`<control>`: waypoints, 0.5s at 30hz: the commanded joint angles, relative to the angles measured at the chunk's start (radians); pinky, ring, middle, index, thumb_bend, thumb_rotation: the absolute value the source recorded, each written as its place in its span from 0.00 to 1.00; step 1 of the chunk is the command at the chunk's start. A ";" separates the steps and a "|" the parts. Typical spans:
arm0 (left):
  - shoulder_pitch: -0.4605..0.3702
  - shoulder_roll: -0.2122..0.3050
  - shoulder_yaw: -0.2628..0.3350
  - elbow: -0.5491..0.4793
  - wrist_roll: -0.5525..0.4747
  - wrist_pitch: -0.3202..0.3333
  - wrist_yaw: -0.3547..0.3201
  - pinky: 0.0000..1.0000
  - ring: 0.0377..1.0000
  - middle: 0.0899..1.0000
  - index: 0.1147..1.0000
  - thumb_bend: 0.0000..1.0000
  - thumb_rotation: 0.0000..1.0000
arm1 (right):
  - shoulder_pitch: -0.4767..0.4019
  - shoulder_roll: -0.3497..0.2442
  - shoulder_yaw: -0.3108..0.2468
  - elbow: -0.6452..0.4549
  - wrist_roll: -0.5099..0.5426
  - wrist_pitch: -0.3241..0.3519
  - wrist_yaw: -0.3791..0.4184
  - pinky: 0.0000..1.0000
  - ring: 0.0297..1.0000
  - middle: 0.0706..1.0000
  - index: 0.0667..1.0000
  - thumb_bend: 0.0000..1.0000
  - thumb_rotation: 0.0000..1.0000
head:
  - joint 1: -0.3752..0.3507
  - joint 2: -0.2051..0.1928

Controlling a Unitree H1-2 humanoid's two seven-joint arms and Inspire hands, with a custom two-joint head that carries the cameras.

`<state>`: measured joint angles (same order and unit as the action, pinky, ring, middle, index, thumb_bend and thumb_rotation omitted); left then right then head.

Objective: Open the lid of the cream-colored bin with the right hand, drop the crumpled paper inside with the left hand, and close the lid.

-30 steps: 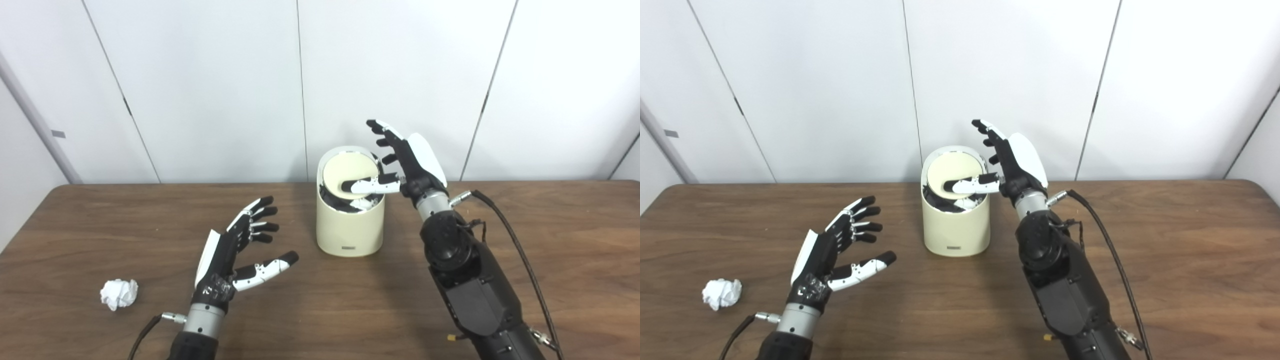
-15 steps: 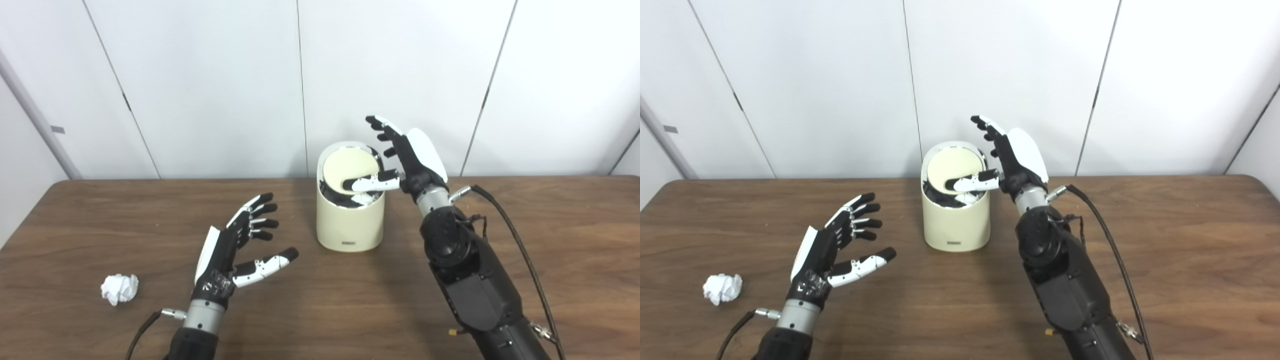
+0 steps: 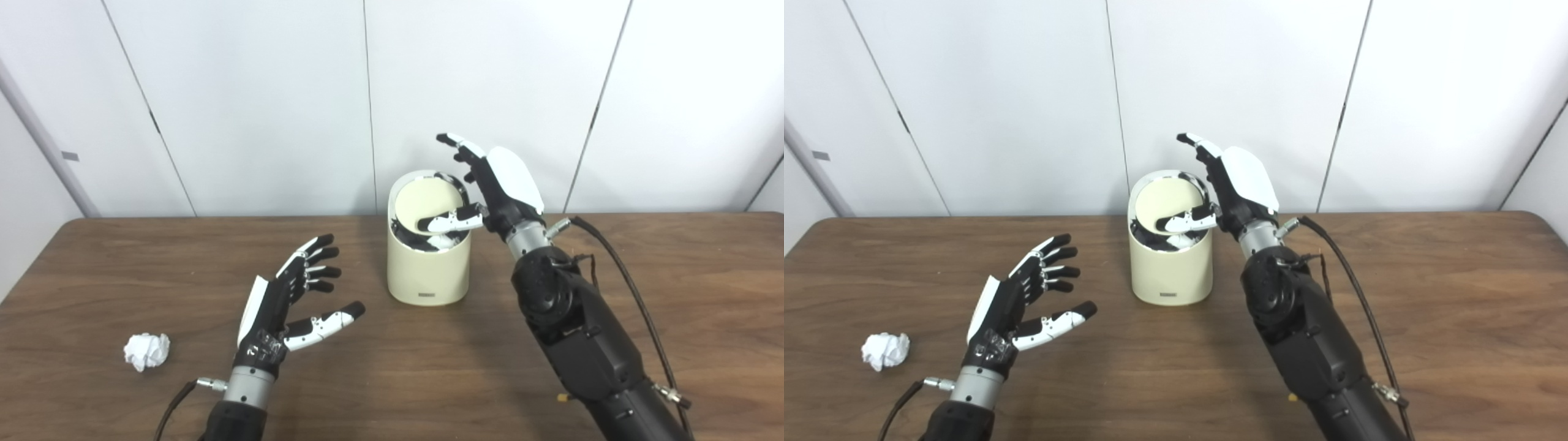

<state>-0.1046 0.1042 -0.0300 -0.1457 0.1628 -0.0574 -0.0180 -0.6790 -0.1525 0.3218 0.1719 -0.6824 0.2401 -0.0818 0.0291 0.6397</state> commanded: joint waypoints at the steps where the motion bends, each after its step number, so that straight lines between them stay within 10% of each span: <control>1: -0.020 -0.002 -0.001 -0.035 -0.004 -0.010 -0.001 0.63 0.71 0.81 0.87 0.75 0.19 | -0.019 -0.022 0.020 -0.001 -0.061 0.006 0.006 0.64 0.80 0.90 0.87 0.86 0.11 | 0.001 0.001; 15: -0.028 0.000 -0.002 -0.019 -0.002 -0.022 0.003 0.63 0.71 0.81 0.86 0.75 0.20 | -0.007 -0.035 0.025 0.000 -0.075 -0.033 -0.012 0.65 0.81 0.90 0.86 0.84 0.17 | -0.003 -0.011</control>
<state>-0.1048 0.1036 -0.0327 -0.1456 0.1618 -0.0567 -0.0174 -0.6763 -0.1789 0.3644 0.1719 -0.7584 0.1920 -0.1109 0.0245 0.6274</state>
